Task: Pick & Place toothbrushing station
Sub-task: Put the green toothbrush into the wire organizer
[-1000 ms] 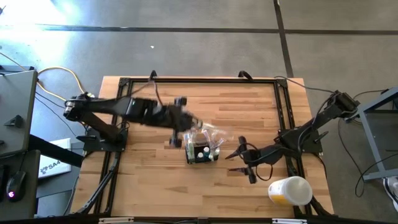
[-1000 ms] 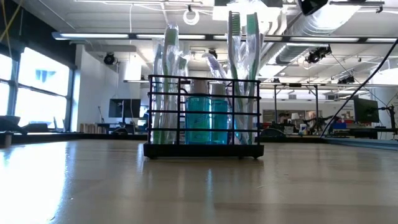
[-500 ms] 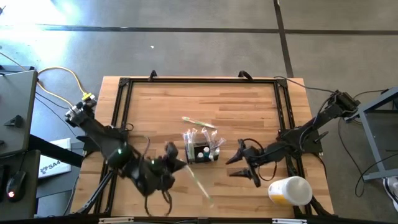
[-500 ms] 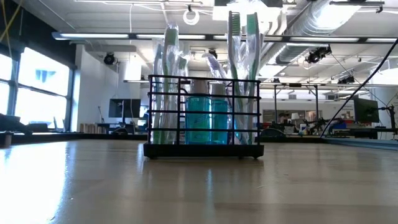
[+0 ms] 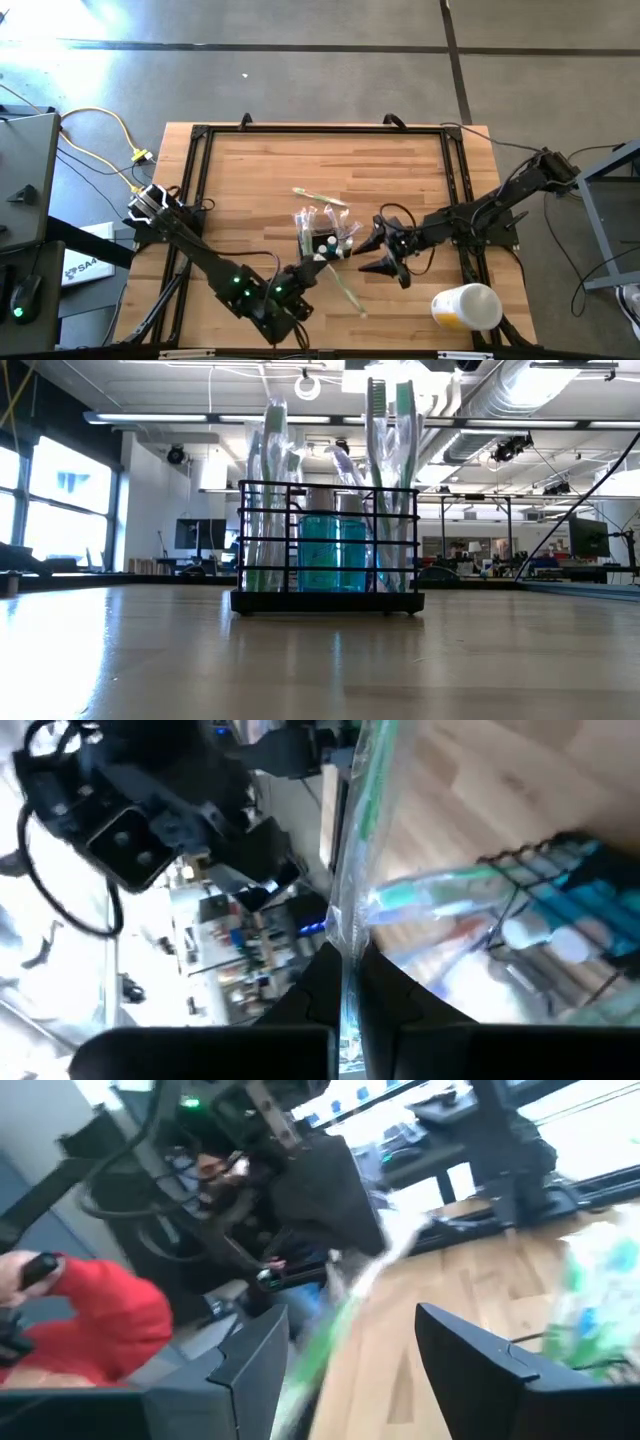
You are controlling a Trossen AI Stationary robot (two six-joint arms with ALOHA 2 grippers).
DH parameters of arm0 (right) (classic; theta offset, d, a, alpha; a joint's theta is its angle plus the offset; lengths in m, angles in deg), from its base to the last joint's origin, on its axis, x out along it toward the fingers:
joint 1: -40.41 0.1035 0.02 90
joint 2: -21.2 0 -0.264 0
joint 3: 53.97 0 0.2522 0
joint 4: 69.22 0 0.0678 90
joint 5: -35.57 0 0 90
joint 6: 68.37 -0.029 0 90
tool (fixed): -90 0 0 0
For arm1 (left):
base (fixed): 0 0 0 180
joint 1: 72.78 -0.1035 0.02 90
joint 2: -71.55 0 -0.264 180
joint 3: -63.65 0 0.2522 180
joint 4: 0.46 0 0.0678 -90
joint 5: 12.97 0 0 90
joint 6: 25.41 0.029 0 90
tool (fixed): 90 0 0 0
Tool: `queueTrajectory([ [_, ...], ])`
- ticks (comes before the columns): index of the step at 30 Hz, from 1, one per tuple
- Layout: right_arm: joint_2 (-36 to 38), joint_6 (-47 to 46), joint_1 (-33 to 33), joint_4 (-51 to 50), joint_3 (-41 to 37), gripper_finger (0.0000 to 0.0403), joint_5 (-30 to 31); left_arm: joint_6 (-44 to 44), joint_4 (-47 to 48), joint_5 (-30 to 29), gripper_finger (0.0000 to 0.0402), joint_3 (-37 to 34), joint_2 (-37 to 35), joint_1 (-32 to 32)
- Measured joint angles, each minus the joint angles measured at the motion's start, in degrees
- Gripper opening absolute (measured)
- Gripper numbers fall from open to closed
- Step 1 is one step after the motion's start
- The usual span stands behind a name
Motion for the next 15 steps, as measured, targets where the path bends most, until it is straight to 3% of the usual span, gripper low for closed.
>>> queueTrajectory([
  [6,-2.4,1.6,-0.6,1.1,0.0,0.0211,-4.2,11.4,-9.1,-1.3,0.0003,0.0,0.4,-1.4],
  [15,-3.9,2.1,-1.0,1.4,0.0,0.0211,-5.1,16.1,-11.9,1.7,0.0003,0.0,1.1,-4.2],
])
